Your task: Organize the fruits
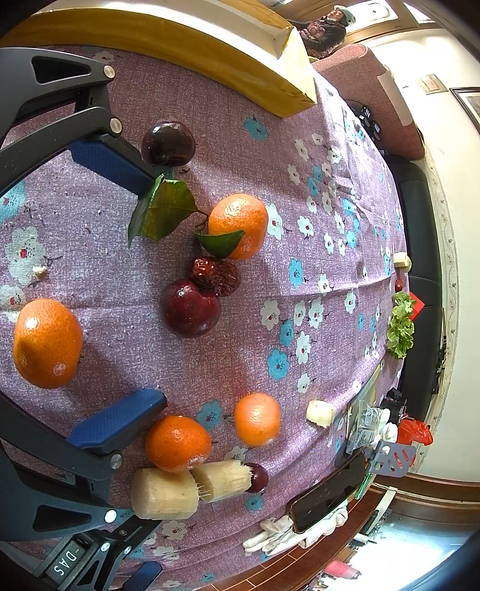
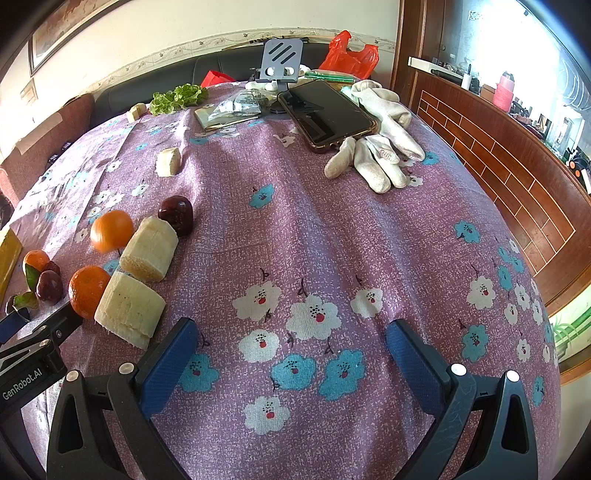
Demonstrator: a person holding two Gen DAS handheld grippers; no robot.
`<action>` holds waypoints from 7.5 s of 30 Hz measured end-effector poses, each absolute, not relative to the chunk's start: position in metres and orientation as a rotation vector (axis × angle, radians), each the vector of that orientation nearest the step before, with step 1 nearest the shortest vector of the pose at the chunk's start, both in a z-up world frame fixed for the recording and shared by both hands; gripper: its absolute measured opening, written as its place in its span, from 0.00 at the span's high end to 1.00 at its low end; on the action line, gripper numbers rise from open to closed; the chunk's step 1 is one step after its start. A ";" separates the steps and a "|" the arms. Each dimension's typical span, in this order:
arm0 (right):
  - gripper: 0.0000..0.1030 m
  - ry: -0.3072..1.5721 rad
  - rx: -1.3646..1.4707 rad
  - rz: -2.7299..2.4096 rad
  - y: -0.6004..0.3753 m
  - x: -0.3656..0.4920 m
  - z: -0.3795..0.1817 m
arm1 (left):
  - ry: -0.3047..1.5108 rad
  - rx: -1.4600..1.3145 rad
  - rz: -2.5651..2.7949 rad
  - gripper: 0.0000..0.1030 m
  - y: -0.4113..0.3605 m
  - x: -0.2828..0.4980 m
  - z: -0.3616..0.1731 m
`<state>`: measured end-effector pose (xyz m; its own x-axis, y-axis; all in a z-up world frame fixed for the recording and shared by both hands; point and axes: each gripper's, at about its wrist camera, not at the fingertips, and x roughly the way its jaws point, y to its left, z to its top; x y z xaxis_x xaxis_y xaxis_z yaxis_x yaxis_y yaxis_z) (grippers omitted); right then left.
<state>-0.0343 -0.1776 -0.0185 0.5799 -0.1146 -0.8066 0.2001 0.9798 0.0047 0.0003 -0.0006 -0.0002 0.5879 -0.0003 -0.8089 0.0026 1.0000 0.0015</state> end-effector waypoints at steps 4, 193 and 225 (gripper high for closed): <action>0.00 0.935 0.099 -0.186 -0.178 -0.034 -0.019 | 0.942 0.003 -0.002 0.00 -0.001 0.000 0.000; 0.37 0.870 0.239 0.160 -0.134 -0.026 -0.001 | 0.783 0.003 -0.318 0.42 0.091 -0.096 0.084; 0.39 0.861 0.242 0.169 -0.140 -0.029 -0.004 | 0.928 0.134 -0.530 0.57 0.005 -0.031 0.009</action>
